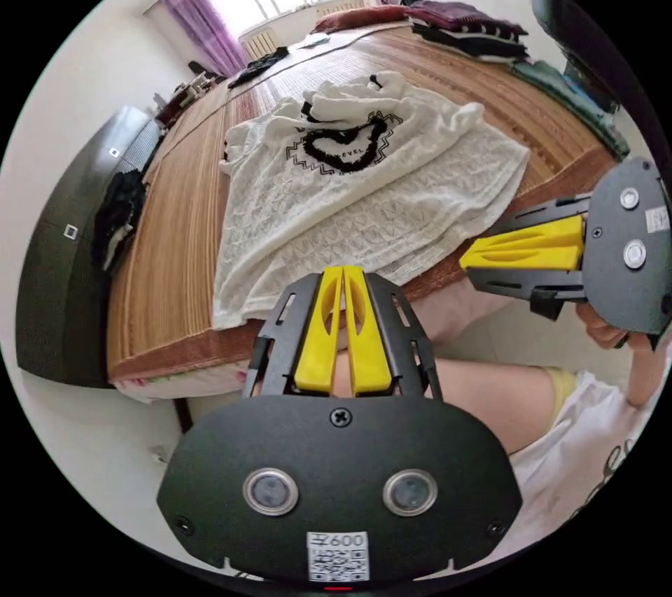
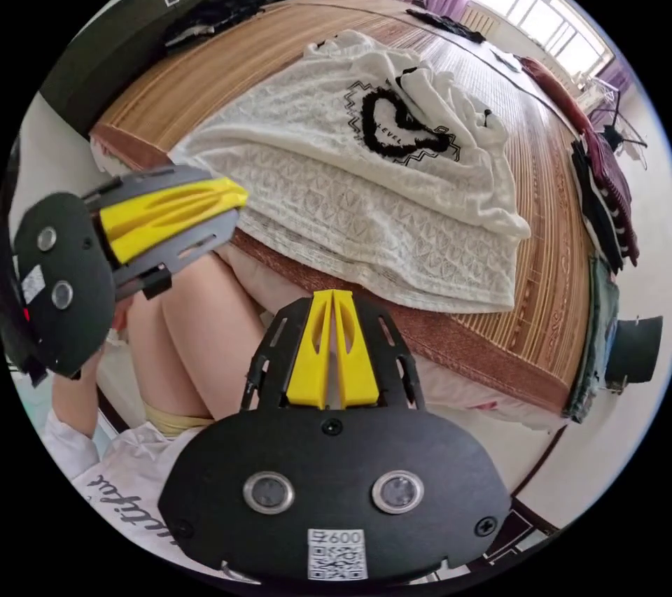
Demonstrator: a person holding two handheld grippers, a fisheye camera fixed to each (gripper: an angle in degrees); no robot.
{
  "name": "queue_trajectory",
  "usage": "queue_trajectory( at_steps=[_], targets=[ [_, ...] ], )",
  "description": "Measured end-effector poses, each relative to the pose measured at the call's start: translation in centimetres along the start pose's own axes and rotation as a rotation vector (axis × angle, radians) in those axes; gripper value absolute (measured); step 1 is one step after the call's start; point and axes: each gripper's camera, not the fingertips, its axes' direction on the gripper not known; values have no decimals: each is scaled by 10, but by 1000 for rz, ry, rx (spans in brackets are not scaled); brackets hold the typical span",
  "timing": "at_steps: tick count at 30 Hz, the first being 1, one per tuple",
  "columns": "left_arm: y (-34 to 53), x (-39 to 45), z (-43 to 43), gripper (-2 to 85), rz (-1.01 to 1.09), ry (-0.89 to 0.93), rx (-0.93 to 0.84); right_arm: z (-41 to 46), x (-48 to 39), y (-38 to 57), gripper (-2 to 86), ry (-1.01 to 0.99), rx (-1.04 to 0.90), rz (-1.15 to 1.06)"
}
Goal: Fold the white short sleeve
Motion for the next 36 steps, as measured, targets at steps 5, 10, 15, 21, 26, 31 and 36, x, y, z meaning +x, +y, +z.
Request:
queue_trajectory(
  at_steps=[5,10,15,21,26,31,36],
  targets=[
    [23,-17,7,10,-204,210,53,-19,7,20,-8,134,114,11],
    [49,-16,5,8,-395,47,26,0,-2,40,-8,17,95,23],
    [60,-21,6,15,-383,200,53,11,-25,57,-8,121,122,26],
    [71,-15,14,24,-496,15,41,16,-26,75,-8,0,121,54],
    [86,-6,30,24,-464,109,102,12,-28,91,-8,56,184,84],
    [95,26,41,15,-349,-31,192,13,-29,106,-8,52,242,94],
    [105,50,57,9,-323,-69,202,8,-29,121,-8,37,298,108]
  ],
)
